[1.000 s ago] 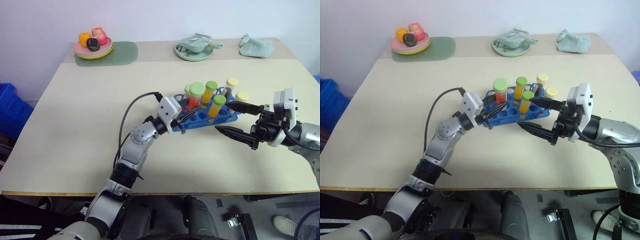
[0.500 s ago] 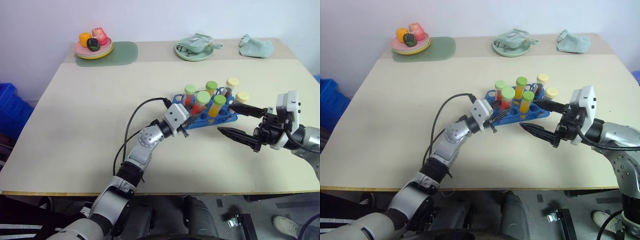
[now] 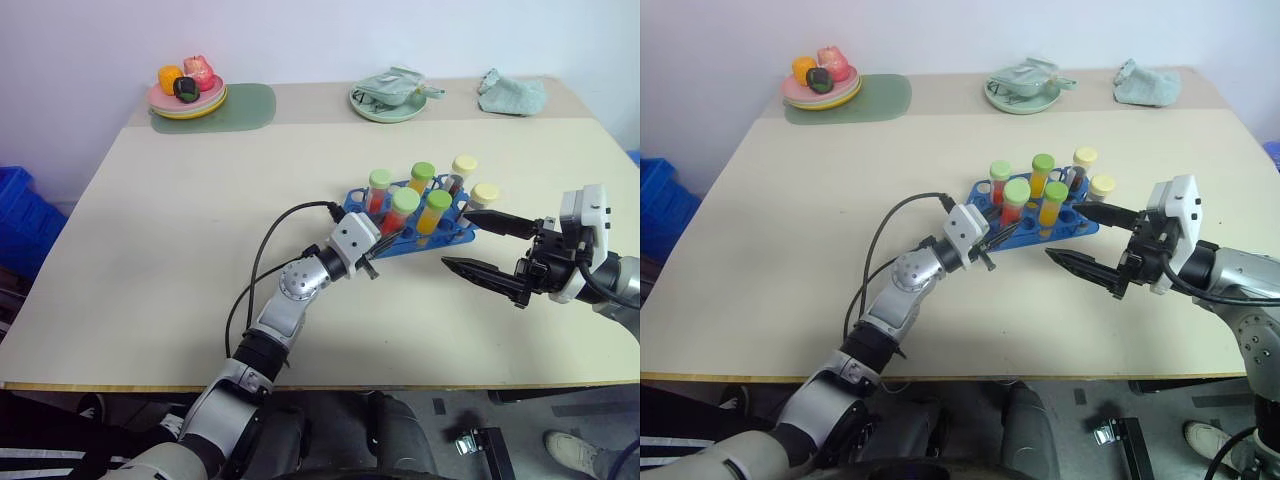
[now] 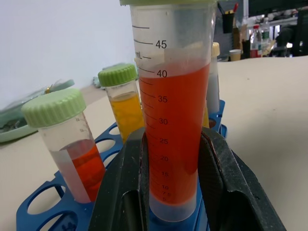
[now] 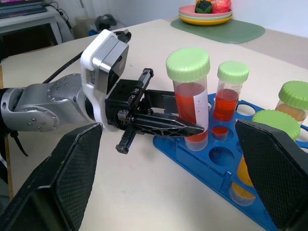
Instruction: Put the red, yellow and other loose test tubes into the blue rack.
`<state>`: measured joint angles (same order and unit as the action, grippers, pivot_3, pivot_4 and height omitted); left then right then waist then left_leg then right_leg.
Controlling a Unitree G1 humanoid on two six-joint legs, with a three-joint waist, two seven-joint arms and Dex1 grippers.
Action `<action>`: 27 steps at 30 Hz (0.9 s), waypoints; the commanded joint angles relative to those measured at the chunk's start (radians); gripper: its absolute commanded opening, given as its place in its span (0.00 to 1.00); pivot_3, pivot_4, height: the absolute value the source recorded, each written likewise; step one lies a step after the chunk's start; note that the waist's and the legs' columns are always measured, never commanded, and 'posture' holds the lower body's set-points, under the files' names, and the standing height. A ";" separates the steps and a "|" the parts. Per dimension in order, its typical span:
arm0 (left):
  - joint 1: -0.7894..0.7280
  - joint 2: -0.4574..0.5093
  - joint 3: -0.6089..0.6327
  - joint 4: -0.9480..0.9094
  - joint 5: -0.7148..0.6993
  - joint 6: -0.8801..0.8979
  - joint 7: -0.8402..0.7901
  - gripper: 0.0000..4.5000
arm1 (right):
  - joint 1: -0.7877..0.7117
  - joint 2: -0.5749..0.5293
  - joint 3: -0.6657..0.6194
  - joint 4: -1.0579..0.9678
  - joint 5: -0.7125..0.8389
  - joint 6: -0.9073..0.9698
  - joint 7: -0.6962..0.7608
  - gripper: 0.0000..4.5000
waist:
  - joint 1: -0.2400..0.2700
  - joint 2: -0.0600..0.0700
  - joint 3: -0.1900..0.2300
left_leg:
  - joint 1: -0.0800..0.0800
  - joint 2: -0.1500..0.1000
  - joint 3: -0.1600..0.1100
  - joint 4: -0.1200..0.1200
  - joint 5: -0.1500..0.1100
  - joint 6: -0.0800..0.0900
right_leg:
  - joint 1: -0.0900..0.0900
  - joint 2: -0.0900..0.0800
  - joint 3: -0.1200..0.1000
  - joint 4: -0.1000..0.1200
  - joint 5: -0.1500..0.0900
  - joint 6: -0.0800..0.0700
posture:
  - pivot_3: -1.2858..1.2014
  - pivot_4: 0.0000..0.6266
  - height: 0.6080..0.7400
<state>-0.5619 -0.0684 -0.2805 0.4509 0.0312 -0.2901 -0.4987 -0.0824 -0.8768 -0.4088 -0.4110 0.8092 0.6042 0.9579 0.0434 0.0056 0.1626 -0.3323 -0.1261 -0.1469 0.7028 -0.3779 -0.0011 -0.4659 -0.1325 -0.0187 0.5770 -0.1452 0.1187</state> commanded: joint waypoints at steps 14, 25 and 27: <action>0.006 -0.021 0.020 -0.042 -0.039 0.086 0.020 0.20 | -0.022 -0.008 -0.023 -0.027 0.010 -0.016 0.000 1.00 | 0.001 0.000 0.000 | 0.009 0.001 0.004 -0.003 -0.001 0.002 | 0.005 0.001 0.005 -0.001 0.000 0.000 | 0.52 0.24 1.00; 0.018 -0.044 0.029 -0.057 -0.097 0.165 -0.022 0.20 | -0.039 -0.006 -0.012 -0.032 0.009 -0.014 -0.008 1.00 | 0.002 0.000 0.000 | 0.010 0.001 0.005 -0.003 -0.002 0.003 | 0.006 0.002 0.006 -0.001 0.000 0.000 | 0.52 0.24 1.00; 0.020 -0.048 0.025 -0.062 -0.102 0.170 -0.030 0.20 | -0.040 -0.006 -0.010 -0.034 0.008 -0.015 -0.009 1.00 | 0.002 0.000 0.000 | 0.010 0.001 0.005 -0.003 -0.002 0.003 | 0.006 0.002 0.006 -0.001 0.000 0.000 | 0.52 0.24 1.00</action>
<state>-0.5441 -0.0996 -0.2484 0.4122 -0.0529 -0.1240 -0.5108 -0.1058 -0.8766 -0.4074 -0.4110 0.8077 0.6030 0.9495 0.0459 0.0053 0.1627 -0.3222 -0.1249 -0.1422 0.6996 -0.3796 0.0017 -0.4602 -0.1308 -0.0129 0.5761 -0.1454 0.1191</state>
